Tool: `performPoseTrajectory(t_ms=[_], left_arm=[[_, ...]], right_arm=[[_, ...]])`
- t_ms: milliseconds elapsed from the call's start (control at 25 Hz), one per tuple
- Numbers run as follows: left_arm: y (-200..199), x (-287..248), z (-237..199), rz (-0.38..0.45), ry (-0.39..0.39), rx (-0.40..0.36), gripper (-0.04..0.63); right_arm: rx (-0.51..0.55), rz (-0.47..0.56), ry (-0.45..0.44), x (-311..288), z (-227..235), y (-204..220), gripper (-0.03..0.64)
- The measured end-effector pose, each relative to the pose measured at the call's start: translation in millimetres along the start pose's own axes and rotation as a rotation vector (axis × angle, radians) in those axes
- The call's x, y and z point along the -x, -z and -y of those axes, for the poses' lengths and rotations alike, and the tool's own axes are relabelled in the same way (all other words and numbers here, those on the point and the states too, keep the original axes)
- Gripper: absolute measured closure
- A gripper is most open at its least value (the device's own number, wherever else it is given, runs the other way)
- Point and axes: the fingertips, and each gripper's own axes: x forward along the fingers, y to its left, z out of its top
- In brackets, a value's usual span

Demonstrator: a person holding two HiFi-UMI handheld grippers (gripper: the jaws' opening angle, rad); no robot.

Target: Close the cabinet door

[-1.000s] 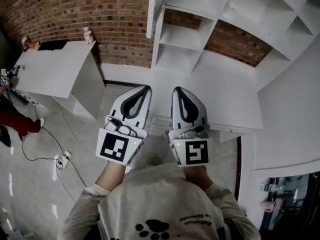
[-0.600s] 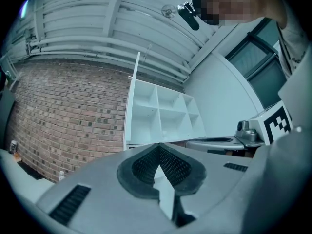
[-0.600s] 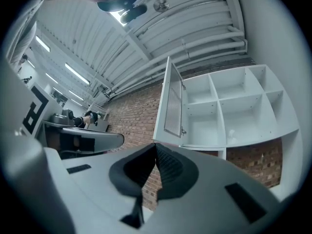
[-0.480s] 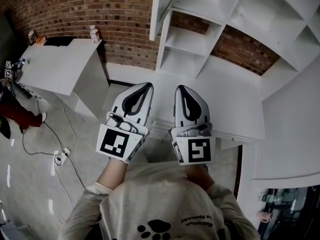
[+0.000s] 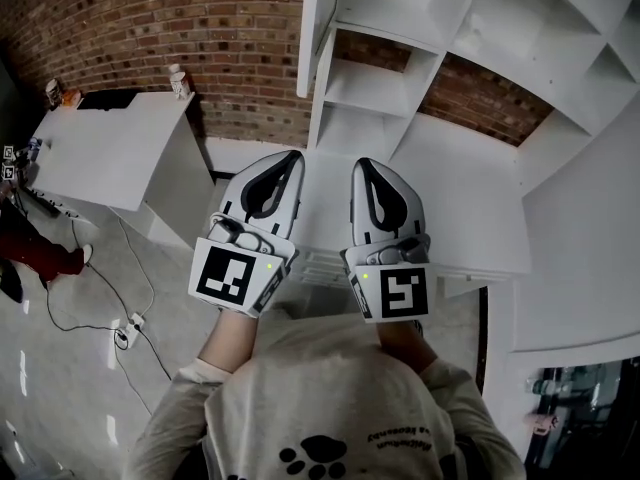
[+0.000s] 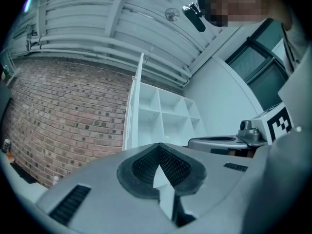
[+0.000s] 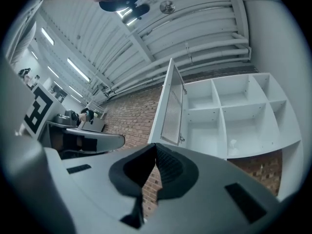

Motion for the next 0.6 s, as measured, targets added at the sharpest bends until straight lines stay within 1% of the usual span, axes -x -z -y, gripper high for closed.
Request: performPoseTrajectory(t_ms=[240,400,600], left_arm=[[-8,-24,-25,0.008,0.047,-0.008,0.589],[-14,-38,-41,0.006,0.089,-0.03,0.589],[-25,-56,-61,0.02,0.137,-0.047,0.589]], right_arm=[[0.003,0.014,0.027,-35,6,-6,0.606],[0.037,0.042,0.058,-55,12,-16,0.606],[0.044,0.081,0.092,-81,24,-32,0.606]])
